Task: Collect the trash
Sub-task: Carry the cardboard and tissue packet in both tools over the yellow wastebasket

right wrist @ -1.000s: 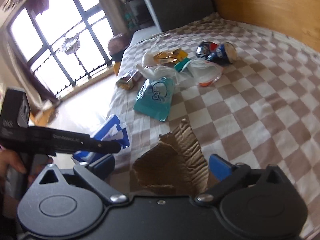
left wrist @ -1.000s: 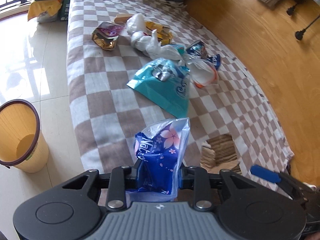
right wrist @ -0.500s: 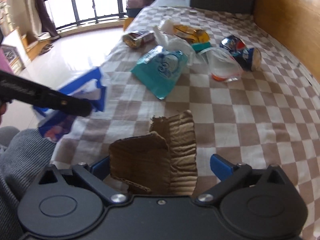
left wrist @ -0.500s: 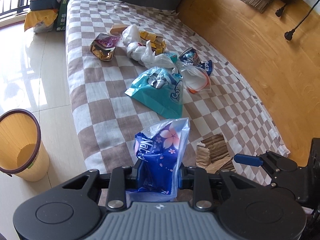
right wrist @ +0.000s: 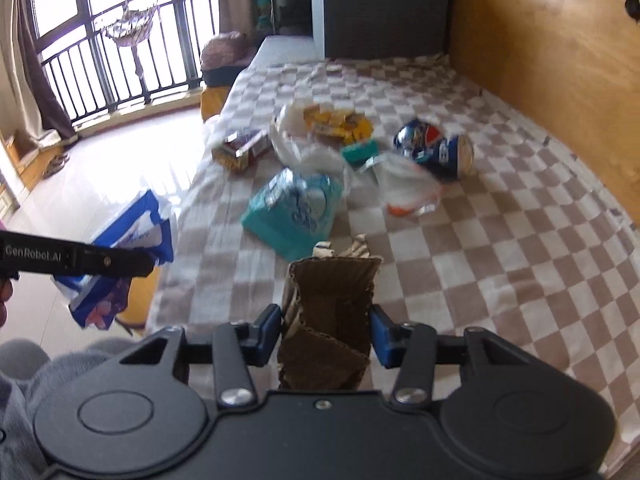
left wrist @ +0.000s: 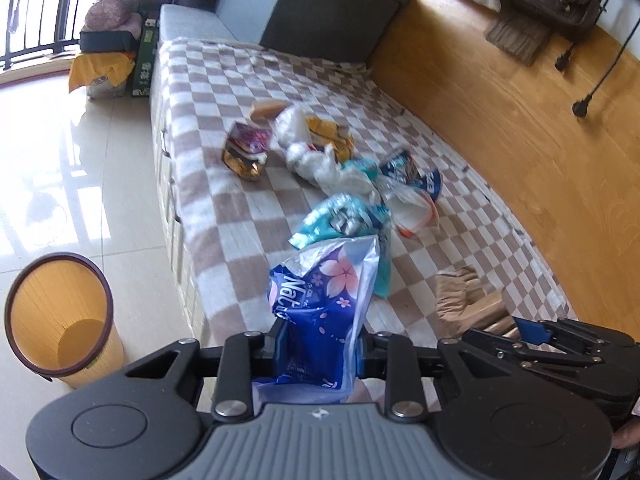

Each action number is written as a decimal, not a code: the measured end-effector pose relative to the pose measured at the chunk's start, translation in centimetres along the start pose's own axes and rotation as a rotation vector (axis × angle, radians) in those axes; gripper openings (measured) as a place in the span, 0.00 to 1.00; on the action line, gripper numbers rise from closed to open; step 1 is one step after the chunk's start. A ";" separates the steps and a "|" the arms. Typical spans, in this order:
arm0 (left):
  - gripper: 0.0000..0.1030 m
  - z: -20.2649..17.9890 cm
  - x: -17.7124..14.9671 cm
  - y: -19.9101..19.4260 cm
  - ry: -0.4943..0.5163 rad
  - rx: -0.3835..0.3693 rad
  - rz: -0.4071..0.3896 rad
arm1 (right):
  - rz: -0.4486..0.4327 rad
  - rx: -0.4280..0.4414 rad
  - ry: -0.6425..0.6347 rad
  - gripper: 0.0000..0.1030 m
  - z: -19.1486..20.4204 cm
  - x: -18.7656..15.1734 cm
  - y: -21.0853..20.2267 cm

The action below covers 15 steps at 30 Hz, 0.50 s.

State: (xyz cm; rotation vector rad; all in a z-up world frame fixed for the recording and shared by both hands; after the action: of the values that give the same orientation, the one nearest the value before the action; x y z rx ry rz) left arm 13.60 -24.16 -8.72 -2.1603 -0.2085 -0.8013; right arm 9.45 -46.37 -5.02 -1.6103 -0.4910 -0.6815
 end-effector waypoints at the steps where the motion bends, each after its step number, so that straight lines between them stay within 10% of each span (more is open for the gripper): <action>1: 0.30 0.3 0.4 -0.5 0.001 0.009 -0.015 | -0.019 -0.002 0.002 0.47 0.5 0.5 -0.4; 15: 0.30 6.5 5.4 -9.6 0.000 0.161 -0.165 | -0.200 0.067 -0.036 0.47 11.0 8.2 -3.2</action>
State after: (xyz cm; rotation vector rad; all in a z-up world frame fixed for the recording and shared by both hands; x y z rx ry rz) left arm 17.13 -13.56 -2.45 -2.0105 -0.4415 -0.8477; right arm 14.99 -35.60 2.14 -1.5251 -0.7013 -0.7785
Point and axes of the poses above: each gripper's, at about its wrist camera, not at the fingertips, and y roughly the way its jaws point, z to its left, x to its top, the point moved 2 cm from there along y, roughly the way its jaws point, and after that the axes turned 8 degrees about -x, right-handed, at the moved point
